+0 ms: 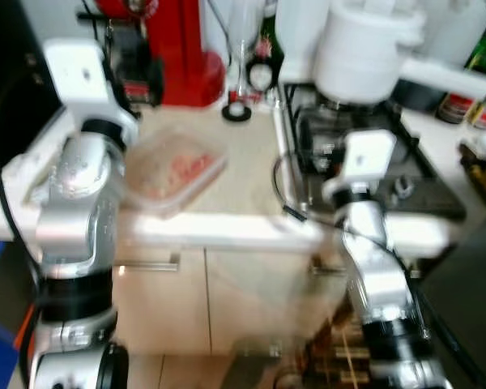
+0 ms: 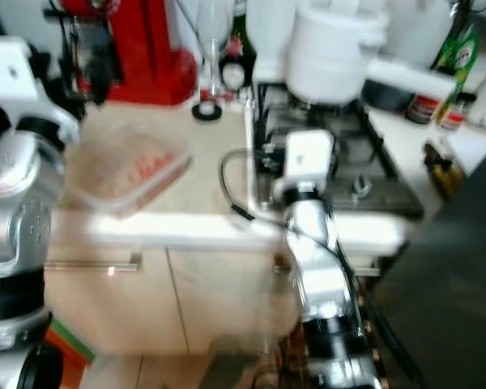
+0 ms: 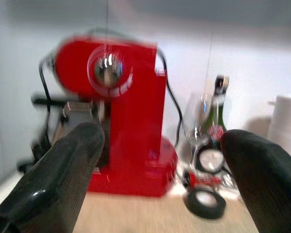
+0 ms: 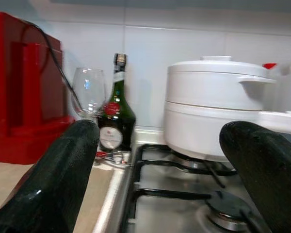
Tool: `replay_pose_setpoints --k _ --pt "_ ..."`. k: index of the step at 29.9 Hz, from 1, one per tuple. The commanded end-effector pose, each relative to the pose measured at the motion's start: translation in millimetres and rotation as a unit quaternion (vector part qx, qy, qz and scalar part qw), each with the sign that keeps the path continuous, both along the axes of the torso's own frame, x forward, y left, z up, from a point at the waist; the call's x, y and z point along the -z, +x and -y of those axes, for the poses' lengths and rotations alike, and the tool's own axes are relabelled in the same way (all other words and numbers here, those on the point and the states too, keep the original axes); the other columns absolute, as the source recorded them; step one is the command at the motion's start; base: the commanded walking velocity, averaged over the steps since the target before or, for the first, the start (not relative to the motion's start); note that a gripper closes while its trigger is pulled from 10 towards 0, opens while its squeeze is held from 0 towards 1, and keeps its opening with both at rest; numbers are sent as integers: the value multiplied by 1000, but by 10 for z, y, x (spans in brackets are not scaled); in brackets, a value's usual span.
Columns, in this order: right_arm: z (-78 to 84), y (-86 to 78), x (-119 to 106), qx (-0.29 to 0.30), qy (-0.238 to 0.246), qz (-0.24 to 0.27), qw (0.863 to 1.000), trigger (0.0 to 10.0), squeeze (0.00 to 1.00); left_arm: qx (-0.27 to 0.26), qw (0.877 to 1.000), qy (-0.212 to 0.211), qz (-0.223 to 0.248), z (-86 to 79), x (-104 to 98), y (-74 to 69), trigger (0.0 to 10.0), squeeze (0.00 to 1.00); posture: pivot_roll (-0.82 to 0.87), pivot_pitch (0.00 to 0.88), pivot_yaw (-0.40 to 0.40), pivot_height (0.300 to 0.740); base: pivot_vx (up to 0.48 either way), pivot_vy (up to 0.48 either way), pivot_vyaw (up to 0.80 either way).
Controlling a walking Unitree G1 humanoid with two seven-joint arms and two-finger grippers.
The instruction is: Restocking fridge
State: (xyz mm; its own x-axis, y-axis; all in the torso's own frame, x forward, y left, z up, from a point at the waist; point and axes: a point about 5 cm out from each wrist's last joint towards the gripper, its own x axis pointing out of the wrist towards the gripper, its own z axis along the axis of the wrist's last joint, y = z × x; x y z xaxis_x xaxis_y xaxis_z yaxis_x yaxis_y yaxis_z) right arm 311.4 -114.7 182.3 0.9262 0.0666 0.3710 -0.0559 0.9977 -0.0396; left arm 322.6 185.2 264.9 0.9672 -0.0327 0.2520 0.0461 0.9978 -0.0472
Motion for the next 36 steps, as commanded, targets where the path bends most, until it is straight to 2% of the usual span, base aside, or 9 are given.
replay_pose_setpoints --k 1,3,6,9,17,22,27,31,36 --pt "-56 -19 -32 -11 -3 7 1000 10000 20 -22 998 -22 -52 -195 59 4 10000 0 85 0 -30 740 0 0 0" --pt "-53 -20 -30 -11 -4 6 1000 10000 20 -31 996 -19 -87 -332 106 16 10000 0 85 0 -32 740 0 0 0" --pt "-44 -23 -26 -12 -5 5 1000 10000 16 -37 993 -33 -105 -498 43 16 10000 0 89 0 -32 740 0 0 0" --pt "-31 -22 -22 -12 -7 4 1000 10000 20 -42 992 -41 -110 -575 -61 -3 10000 0 92 0 -33 740 0 0 0" --pt "-37 -18 -5 -15 -8 0 1000 10000 20 19 980 -83 -178 -426 -1 -99 10000 0 102 0 -37 740 0 0 0" --pt "-48 1 -7 -18 -10 0 1000 10000 20 39 969 -125 -208 -332 91 -84 10000 0 98 0 -41 740 0 0 0" --pt "-47 6 -7 -17 -10 0 1000 10000 16 46 963 -133 -231 -290 146 -89 10000 0 96 0 -38 740 0 0 0" --pt "-39 1 27 -16 -11 -3 1000 10000 20 43 952 -130 -275 -272 251 -139 10000 0 102 0 -36 740 0 0 0" --pt "-49 13 24 -19 -13 -3 1000 10000 16 52 947 -134 -288 -212 300 -142 10000 0 102 0 -40 740 0 0 0"
